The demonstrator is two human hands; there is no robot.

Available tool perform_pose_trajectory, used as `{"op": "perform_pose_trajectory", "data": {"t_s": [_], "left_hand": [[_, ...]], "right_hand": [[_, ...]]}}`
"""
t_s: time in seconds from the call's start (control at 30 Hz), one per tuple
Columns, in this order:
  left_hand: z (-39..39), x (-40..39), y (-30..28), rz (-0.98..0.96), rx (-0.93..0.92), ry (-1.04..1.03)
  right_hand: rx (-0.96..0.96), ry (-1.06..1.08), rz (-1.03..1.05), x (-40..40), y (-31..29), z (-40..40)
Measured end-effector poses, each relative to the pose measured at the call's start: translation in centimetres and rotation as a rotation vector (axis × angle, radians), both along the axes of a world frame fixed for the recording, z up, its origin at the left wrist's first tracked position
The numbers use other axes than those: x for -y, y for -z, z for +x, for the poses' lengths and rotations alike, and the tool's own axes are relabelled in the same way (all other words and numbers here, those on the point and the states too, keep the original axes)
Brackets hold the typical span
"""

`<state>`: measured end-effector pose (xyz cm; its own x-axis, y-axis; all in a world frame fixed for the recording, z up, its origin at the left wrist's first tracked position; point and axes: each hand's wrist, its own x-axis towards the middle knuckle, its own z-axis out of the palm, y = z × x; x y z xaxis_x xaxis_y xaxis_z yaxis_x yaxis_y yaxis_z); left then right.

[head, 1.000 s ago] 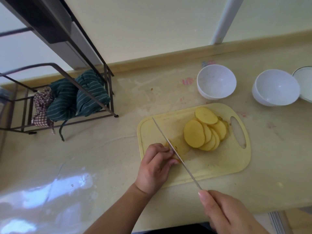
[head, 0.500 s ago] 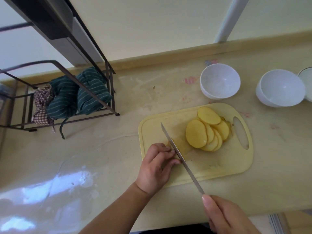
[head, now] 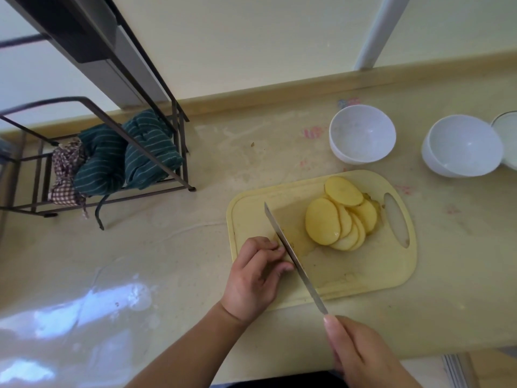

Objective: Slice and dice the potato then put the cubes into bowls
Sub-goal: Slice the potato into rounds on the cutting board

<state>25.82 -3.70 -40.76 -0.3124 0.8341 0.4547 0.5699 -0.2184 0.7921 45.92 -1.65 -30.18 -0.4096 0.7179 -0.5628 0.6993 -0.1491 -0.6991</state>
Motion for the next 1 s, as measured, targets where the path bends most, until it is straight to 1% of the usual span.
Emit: {"op": "perform_pose_trajectory", "data": {"t_s": [0.03,0.1,0.2,0.3,0.37,0.43,0.53,0.67,0.77,0.83,0.93,1.0], "left_hand": [[0.0,0.0,-0.1,-0.003,0.001,0.006],[0.1,0.0,-0.2,-0.010,0.008,0.023],[0.1,0.1,-0.3,-0.024,0.019,0.021],[0.0,0.0,-0.4,-0.030,0.020,0.031],[0.0,0.1,-0.4,-0.038,0.009,0.038],[0.0,0.2,-0.4,-0.052,0.006,0.034],[-0.1,0.2,-0.3,-0.060,0.007,0.026],[-0.1,0.2,-0.4,-0.048,0.002,0.027],[-0.1,0.2,-0.4,-0.054,0.004,0.030],[-0.1,0.2,-0.5,-0.058,0.006,0.032],[-0.1,0.3,-0.7,-0.066,0.004,0.047],[-0.2,0.3,-0.7,-0.082,-0.018,0.064]], "right_hand": [[-0.010,-0.007,-0.085,-0.8,0.0,-0.6],[-0.067,-0.008,-0.083,-1.5,0.5,-1.1],[-0.109,0.003,-0.134,-1.7,1.2,-1.1],[-0.153,0.000,-0.194,-2.9,0.6,-0.7],[-0.204,0.051,-0.330,-4.1,0.0,-0.2],[-0.248,0.171,-0.546,-5.7,-0.6,0.5],[-0.294,0.324,-0.793,-7.9,-0.6,1.6],[-0.398,0.391,-0.985,-9.9,0.3,2.8],[-0.527,0.423,-1.130,-11.1,0.3,3.7],[-0.639,0.403,-1.227,-12.0,0.4,4.4],[-0.886,0.334,-1.406,-12.8,0.6,5.0],[-0.986,0.323,-1.427,-13.0,0.4,5.5]]}}
